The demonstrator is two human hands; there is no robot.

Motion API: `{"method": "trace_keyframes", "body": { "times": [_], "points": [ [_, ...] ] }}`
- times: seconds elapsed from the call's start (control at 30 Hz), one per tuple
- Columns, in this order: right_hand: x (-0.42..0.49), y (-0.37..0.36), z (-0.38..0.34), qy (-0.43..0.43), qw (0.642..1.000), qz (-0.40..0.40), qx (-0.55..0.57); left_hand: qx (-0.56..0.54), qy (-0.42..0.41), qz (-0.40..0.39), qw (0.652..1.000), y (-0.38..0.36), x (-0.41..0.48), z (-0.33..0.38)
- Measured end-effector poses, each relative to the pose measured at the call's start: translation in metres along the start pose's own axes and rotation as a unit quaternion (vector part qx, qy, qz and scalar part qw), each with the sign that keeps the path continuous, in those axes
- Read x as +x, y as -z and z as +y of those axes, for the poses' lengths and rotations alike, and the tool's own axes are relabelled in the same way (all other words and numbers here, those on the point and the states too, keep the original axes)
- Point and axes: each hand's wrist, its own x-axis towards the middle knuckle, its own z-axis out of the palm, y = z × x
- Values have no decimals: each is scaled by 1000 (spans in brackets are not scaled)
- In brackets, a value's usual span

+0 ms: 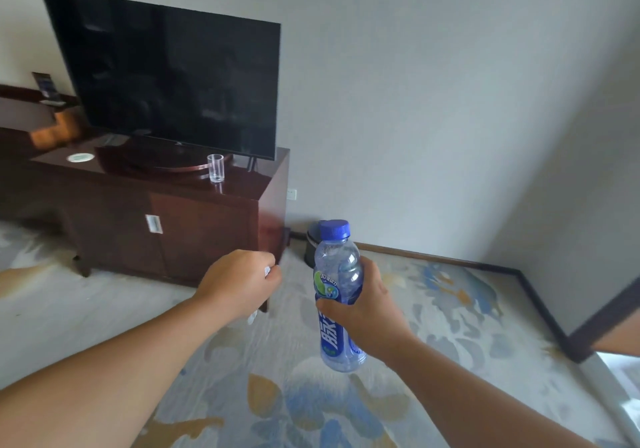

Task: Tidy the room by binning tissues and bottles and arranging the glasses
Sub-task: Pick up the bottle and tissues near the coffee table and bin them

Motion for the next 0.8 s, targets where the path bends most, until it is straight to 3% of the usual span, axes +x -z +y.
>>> {"method": "trace_keyframes", "body": {
  "times": [0.33, 0.8],
  "points": [
    [91, 33, 35, -33, 999, 20, -18, -18, -27, -51, 998, -62, 98, 23],
    [278, 138, 87, -20, 1000, 6, -6, -19, -37, -51, 998, -136, 269, 105]
  ]
}}
